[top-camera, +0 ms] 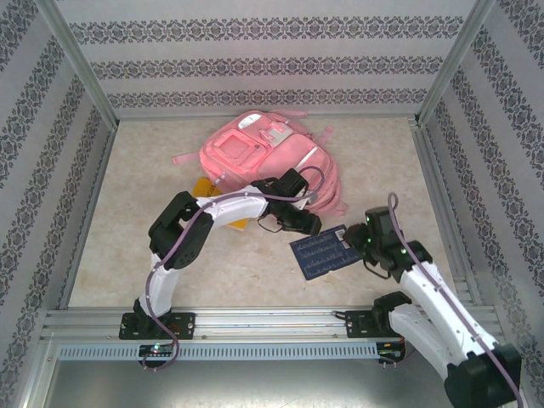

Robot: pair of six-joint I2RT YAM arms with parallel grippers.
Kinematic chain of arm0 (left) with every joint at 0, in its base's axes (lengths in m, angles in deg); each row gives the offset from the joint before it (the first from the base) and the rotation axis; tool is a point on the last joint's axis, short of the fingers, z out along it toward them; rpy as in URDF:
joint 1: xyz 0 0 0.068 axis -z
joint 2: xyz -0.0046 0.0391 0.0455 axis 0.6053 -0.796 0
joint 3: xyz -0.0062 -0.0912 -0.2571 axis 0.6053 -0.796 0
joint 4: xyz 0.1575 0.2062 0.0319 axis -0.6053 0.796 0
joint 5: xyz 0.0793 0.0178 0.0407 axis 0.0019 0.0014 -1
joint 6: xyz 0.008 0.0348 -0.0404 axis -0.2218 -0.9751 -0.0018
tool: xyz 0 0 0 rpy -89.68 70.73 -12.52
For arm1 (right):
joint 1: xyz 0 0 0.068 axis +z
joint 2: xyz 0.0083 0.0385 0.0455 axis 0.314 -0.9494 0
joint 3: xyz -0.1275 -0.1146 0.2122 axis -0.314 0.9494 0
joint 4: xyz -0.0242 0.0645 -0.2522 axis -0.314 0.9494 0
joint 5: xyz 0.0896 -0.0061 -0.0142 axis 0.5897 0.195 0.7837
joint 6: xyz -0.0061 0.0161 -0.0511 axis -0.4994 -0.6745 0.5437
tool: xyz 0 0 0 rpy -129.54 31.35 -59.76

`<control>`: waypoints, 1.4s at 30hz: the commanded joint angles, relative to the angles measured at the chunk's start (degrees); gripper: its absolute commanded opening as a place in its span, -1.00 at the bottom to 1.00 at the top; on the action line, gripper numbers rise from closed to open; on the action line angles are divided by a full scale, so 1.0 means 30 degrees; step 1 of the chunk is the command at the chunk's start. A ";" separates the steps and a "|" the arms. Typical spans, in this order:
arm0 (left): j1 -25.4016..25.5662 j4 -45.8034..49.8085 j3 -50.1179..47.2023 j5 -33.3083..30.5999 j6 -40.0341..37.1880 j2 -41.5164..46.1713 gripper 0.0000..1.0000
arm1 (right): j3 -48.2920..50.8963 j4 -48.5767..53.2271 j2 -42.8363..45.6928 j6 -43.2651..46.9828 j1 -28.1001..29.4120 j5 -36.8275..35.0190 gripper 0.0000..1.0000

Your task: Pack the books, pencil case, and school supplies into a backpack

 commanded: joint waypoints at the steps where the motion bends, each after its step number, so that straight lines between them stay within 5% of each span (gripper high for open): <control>1: 0.0222 0.0838 0.1297 -0.0866 -0.1005 -0.0835 0.19 | 0.1986 0.1130 0.1189 -0.3272 -0.0174 0.2144 -0.22; 19: 0.0924 0.1566 0.2117 0.1381 -0.1220 -0.2757 0.20 | 0.5848 -0.5209 0.0973 -0.4644 -0.0196 0.2956 -0.28; 33: 0.1130 -0.0438 -0.1268 0.4450 0.0286 -0.0891 0.18 | 0.5482 -0.5330 0.1107 -0.3431 -0.0346 0.3690 -0.26; 42: 0.1118 -0.0844 -0.1867 0.4452 0.0177 -0.0774 0.17 | 0.3641 -0.4818 -0.0649 -0.2119 -0.0136 0.5379 -0.23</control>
